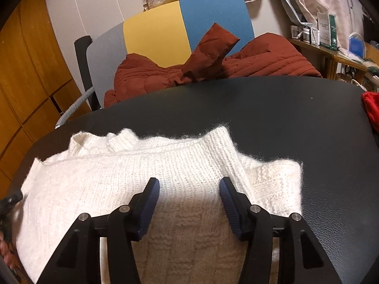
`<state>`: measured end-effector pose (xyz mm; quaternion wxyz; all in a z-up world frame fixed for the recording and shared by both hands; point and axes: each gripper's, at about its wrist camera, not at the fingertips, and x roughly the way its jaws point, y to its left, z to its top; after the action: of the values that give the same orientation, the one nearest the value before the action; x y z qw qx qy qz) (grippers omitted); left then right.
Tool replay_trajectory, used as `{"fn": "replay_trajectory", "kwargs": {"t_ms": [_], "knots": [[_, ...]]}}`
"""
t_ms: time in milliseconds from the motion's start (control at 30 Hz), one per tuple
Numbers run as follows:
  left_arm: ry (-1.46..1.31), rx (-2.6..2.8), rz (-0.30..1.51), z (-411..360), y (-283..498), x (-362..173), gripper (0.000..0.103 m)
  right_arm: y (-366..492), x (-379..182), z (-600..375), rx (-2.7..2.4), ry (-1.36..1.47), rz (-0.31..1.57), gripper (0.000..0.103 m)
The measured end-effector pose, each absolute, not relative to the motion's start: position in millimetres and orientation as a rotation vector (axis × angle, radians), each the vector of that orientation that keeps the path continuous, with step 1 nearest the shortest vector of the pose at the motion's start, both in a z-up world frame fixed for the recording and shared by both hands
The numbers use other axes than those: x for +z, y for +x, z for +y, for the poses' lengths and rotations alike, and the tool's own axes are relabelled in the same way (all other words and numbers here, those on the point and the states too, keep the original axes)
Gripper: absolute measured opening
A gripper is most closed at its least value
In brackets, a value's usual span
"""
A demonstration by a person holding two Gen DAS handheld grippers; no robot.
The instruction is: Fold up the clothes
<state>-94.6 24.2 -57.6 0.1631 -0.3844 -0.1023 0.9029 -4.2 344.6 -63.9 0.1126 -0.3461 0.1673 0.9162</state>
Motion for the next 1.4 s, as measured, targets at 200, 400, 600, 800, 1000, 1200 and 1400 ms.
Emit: {"fn": "replay_trajectory", "kwargs": {"t_ms": [200, 400, 600, 800, 1000, 1200, 1400], "knots": [[-1.163, 2.516, -0.252, 34.3, -72.4, -82.0, 0.014, 26.4, -43.8, 333.1, 2.697, -0.970, 0.620, 0.029], [-1.127, 2.522, -0.060, 41.4, -66.3, -84.1, 0.014, 58.6, -57.2, 314.2, 2.660, -1.072, 0.546, 0.023], [-1.120, 2.503, -0.084, 34.9, -61.6, -81.2, 0.014, 88.9, -72.0, 360.7, 2.570, -0.960, 0.926, 0.000], [-1.040, 2.386, -0.267, 33.1, -38.4, -63.0, 0.015, 146.8, -57.6, 379.8, 2.531, -0.786, 1.080, 0.052], [-0.962, 2.273, -0.074, 76.9, -15.5, -54.6, 0.015, 165.7, -71.7, 394.2, 2.490, -0.834, 1.259, 0.052], [-1.038, 2.214, -0.104, 81.9, -15.4, -71.6, 0.015, 156.5, -84.2, 395.6, 2.487, -0.842, 1.350, 0.054], [-1.069, 2.184, -0.144, 76.1, -13.6, -84.1, 0.015, 148.9, -84.6, 393.8, 2.508, -0.873, 1.337, 0.057]]}}
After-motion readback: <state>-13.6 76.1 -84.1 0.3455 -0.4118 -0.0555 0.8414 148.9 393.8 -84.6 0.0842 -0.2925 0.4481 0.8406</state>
